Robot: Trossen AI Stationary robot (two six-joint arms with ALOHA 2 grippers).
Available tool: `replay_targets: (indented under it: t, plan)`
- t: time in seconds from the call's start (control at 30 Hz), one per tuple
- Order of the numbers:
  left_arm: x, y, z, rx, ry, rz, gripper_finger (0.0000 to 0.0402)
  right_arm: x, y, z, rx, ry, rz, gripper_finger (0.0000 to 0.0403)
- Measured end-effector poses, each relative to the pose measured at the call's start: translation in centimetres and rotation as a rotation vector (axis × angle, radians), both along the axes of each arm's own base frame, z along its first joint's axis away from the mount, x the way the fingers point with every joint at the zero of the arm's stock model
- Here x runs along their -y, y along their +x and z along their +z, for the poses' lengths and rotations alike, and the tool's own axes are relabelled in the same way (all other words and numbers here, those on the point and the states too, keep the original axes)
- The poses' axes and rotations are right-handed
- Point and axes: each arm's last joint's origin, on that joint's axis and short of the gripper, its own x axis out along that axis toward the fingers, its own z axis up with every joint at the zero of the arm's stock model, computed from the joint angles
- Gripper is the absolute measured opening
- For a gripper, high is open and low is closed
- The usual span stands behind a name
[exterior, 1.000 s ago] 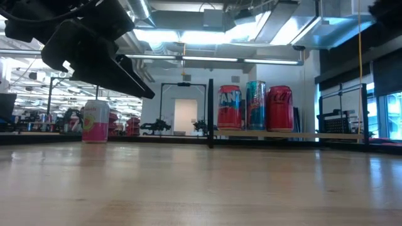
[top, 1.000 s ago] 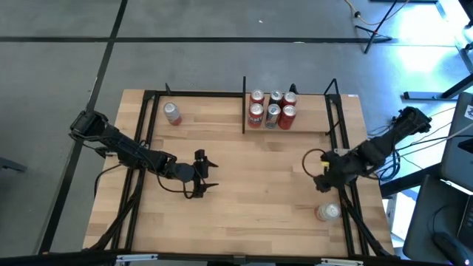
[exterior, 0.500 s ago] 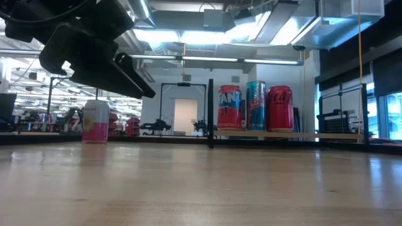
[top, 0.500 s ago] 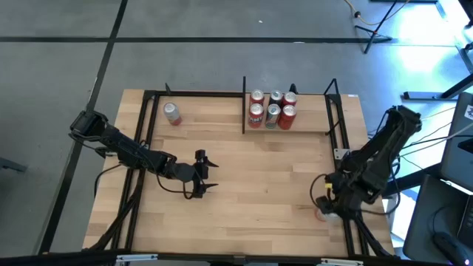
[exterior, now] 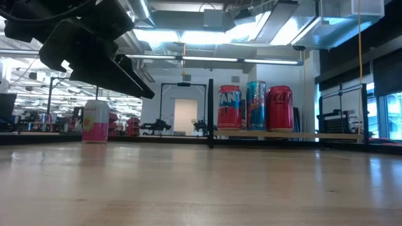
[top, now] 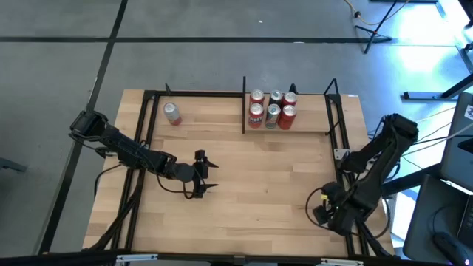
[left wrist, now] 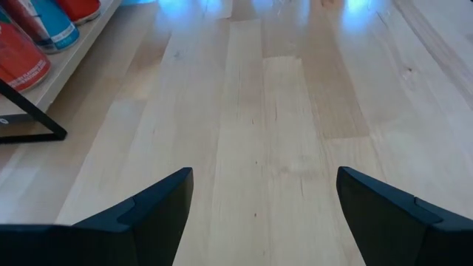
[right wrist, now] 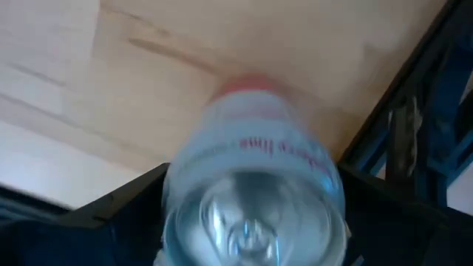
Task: Place canned beverage on shelf
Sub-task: Put the bottom pink soda can on the shelf
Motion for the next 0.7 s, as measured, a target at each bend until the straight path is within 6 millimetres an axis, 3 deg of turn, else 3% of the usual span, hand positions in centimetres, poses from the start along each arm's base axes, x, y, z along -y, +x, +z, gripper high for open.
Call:
replay_targets:
  t: [0.1,0.23,0.37,0.53,0.7]
  plan:
    - [0.0,0.0,0.0,0.0,0.0,0.0,0.0314,-0.2,0.2,-0.6,-0.01,-0.03,0.062,0.0331]
    - [0.0,0.0,0.0,-0.002,0.016,-0.009,0.0314,0.0,0.1,-0.5,-0.007,-0.042,0.142,0.0268]
    - [0.0,0.0,0.0,-0.002,0.02,-0.011,0.0314,0.8,0.7,-0.2,-0.009,-0.043,0.201,0.0264]
    - [0.0,0.0,0.0,-0.002,0.017,-0.009,0.0314,2.9,2.6,2.6,0.026,-0.159,0.336,0.0264]
    - [0.0,0.0,0.0,-0.007,0.017,-0.036,0.0314,6.7,4.9,6.7,0.019,-0.342,0.455,0.0264]
